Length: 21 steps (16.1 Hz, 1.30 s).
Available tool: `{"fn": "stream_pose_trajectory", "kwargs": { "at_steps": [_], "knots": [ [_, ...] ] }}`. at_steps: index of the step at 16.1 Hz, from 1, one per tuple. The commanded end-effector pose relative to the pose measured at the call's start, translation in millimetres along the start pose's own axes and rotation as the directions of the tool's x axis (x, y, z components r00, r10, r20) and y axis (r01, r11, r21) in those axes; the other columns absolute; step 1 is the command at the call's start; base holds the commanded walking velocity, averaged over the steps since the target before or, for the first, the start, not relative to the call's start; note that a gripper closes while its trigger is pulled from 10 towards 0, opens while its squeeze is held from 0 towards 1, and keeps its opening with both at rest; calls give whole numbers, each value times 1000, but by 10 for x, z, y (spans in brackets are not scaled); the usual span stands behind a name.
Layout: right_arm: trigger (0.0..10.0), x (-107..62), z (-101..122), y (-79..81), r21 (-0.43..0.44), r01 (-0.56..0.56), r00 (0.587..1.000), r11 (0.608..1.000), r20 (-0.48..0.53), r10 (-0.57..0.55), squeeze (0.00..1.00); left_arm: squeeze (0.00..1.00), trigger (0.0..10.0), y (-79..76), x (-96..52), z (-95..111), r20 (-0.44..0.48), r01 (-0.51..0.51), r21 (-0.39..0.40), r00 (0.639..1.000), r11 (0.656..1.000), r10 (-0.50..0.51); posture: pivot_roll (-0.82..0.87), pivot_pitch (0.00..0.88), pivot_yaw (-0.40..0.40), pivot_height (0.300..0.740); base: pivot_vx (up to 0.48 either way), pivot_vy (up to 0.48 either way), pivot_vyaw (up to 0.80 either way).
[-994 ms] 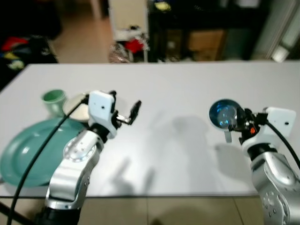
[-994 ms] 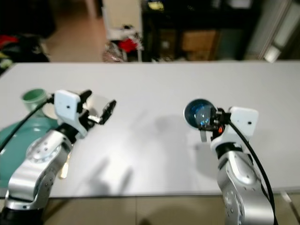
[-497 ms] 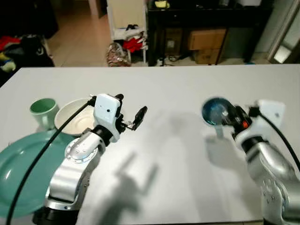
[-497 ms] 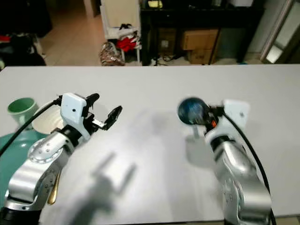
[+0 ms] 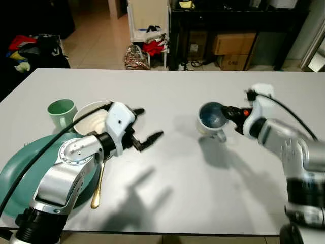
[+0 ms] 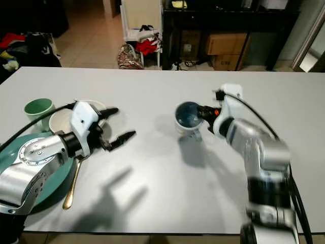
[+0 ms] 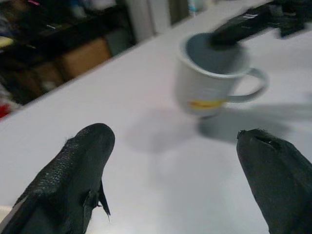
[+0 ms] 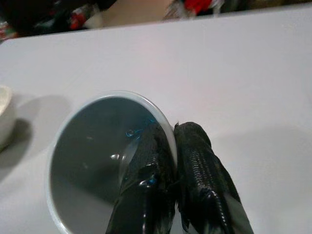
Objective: Setting the table
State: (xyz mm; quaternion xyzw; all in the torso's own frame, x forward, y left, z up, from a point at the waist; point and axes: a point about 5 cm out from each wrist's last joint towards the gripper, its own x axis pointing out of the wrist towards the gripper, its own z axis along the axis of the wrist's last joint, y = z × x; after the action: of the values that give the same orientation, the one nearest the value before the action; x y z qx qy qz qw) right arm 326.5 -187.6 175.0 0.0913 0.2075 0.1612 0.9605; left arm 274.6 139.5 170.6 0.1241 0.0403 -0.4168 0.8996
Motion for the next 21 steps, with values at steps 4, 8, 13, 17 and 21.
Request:
{"fn": "stream_pose_trajectory", "kwargs": {
  "at_steps": [4, 8, 13, 17, 21],
  "knots": [
    [10000, 222, 113, -14, 109, -102, 993, 989, -45, 107, 0, 0, 10000, -115, -59, -18, -74, 187, -27, 979, 982, -188, 26, 0, 35, 740, 0, 0, 0],
    [10000, 476, 123, -15, 167, -116, 990, 979, -55, 127, 0, 0, 10000, -131, -119, -40, -112, 220, -42, 968, 975, -223, 41, 0, 43, 740, 0, 0, 0],
    [10000, 591, 84, -13, 250, -111, 989, 962, -67, 132, 0, 0, 10000, -145, -170, -33, -134, 237, -47, 961, 970, -241, 52, 0, 38, 740, 0, 0, 0],
    [10000, 568, 66, -35, 314, -122, 977, 941, -129, 170, 1000, 0, 10000, -150, -166, -26, -136, 243, -50, 959, 969, -248, 47, 0, 40, 740, 0, 0, 0],
    [10000, 425, 246, -78, 324, -158, 965, 933, -150, 216, 1000, 0, 10000, -126, -152, -14, -135, 244, -48, 959, 969, -248, 38, 0, 44, 740, 0, 0, 0]
  ]
}}
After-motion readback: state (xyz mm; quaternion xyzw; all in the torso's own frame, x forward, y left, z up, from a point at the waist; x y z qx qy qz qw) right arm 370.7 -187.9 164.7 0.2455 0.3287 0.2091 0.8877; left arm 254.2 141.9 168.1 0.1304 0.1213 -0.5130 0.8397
